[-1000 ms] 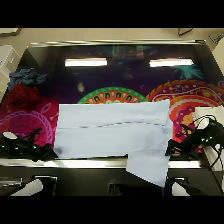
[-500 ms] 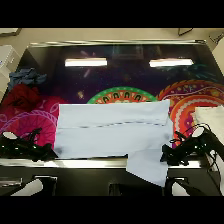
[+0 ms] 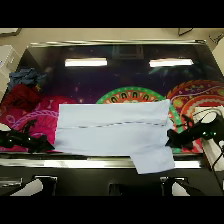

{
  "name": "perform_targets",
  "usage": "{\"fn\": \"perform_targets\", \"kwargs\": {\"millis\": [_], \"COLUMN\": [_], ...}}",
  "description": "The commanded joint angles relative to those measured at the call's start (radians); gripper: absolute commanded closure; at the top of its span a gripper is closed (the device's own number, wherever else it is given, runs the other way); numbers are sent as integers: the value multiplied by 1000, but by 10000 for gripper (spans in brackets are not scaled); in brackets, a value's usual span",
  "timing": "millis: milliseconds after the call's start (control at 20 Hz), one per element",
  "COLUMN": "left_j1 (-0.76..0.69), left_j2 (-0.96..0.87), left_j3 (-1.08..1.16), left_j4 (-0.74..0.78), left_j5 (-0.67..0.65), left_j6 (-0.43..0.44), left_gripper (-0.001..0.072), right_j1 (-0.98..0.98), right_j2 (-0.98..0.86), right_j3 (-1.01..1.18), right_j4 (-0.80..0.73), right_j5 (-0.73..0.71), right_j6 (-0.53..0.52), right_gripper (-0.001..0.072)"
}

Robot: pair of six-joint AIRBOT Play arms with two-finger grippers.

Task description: Fold the clothes and pants, and hang the long-sleeved shirts on hangers.

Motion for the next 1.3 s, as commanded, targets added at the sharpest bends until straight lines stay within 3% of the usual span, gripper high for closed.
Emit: {"fn": "perform_targets", "kwargs": {"millis": [0,350,550,950,1000,1050,1100,1150,1200,1250], "left_j1": [-54,-184,-225,-249,-245,-235,-222,-201,-178,-152], "left_j2": [-39,-362,-525,-655,-653,-652,-650,-646,-636,-620], "left_j3": [146,554,743,819,821,828,841,858,871,880], "left_j4": [-81,-89,-159,-214,-215,-215,-215,-215,-215,-215], "left_j5": [28,51,56,120,97,47,-12,-74,-118,-150], "left_j6": [-45,-167,-177,-177,-177,-177,-177,-177,-177,-178], "left_gripper": [675,675,675,672,602,383,192,121,119,114], "right_j1": [2,2,2,1,-1,-4,-14,-34,-63,-97], "right_j2": [-32,-290,-410,-483,-479,-472,-466,-462,-460,-461], "right_j3": [197,434,461,461,461,464,480,507,544,575], "right_j4": [118,322,408,418,419,419,417,415,406,386], "right_j5": [-83,-315,-378,-407,-404,-387,-357,-322,-279,-237], "right_j6": [32,47,47,35,36,40,50,58,58,57], "right_gripper": [677,676,675,673,672,665,539,352,206,132]}}
